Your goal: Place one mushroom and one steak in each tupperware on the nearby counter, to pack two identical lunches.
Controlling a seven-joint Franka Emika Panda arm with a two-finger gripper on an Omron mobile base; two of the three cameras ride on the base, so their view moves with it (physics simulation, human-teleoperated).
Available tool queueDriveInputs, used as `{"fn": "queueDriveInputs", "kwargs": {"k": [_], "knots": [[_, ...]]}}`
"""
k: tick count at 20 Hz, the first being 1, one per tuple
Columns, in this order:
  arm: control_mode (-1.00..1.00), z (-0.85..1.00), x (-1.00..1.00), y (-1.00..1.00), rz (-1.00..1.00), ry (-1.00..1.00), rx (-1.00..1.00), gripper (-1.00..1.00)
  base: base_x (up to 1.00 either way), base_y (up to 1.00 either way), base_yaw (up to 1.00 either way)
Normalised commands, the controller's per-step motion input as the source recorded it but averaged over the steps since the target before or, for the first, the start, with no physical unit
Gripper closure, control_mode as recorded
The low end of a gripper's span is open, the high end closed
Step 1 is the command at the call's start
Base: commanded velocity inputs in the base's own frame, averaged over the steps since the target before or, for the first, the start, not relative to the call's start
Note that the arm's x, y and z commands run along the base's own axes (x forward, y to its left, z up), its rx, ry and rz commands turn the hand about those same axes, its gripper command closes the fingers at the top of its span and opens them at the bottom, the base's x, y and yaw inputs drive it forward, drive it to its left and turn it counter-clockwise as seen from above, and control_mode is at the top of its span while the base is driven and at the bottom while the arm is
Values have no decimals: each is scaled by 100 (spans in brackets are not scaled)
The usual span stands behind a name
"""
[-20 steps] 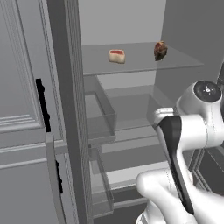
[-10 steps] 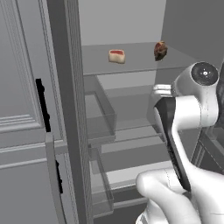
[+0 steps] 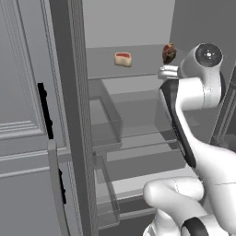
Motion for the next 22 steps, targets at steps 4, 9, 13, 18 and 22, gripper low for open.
{"fn": "queueDriveInputs", "kwargs": {"k": [4,9,13,18,22], "knots": [[-100,23,67,-17,-9,0,4,-100,0,0,0],[-100,1,67,-22,-9,0,4,-100,0,0,0],[-100,0,70,-33,-8,0,3,-100,0,0,0],[-100,2,63,-27,-5,0,3,-100,0,0,0],[-100,0,58,-5,0,0,1,-100,0,0,0]]}}
